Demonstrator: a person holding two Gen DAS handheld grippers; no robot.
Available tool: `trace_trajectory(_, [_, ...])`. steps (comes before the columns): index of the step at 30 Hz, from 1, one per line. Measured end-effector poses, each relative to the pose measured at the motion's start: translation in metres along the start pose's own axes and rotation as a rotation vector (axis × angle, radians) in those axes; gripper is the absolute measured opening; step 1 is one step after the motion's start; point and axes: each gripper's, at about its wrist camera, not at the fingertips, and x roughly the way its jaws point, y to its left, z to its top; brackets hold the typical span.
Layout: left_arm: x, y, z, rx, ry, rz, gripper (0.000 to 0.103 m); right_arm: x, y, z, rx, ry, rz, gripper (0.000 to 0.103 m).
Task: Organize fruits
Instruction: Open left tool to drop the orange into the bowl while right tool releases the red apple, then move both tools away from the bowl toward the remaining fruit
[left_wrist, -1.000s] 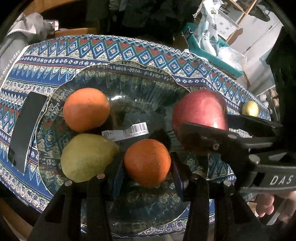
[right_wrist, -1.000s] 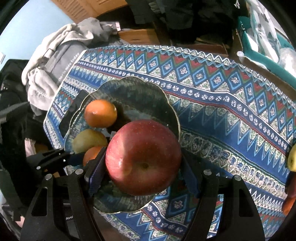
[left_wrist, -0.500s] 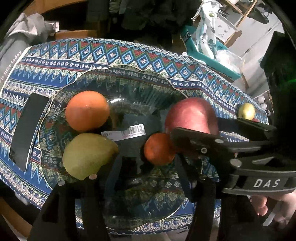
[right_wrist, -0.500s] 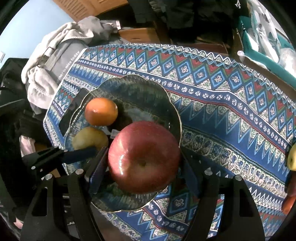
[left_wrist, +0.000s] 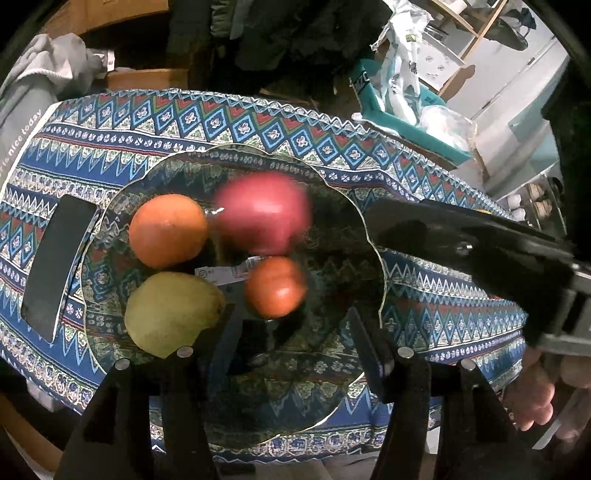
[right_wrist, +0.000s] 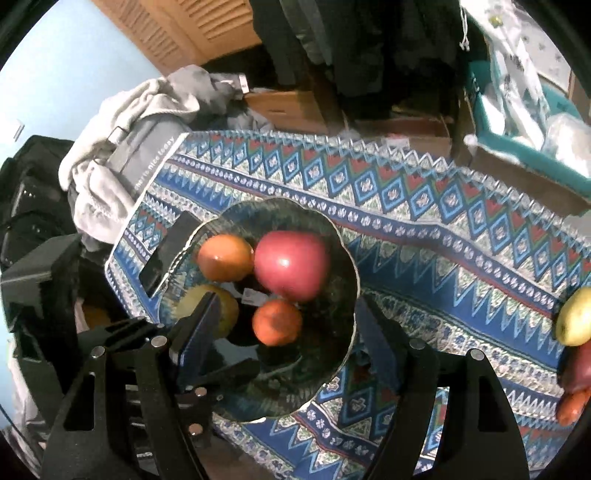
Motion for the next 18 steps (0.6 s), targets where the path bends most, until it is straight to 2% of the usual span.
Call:
trace_trajectory(10, [-0.021,-0.014,0.003,0.017,-0.045,-0.024,0.062,-0.042,0.0,-0.008,-0.072,-0.06,-0.169,0.077])
trace_trajectory(18, [-0.037,-0.039,0.005,0.071,-0.078,-0.025,0.063,-0.075,-0.015,-0.021,-0.078,-0.099,-0.249,0.077])
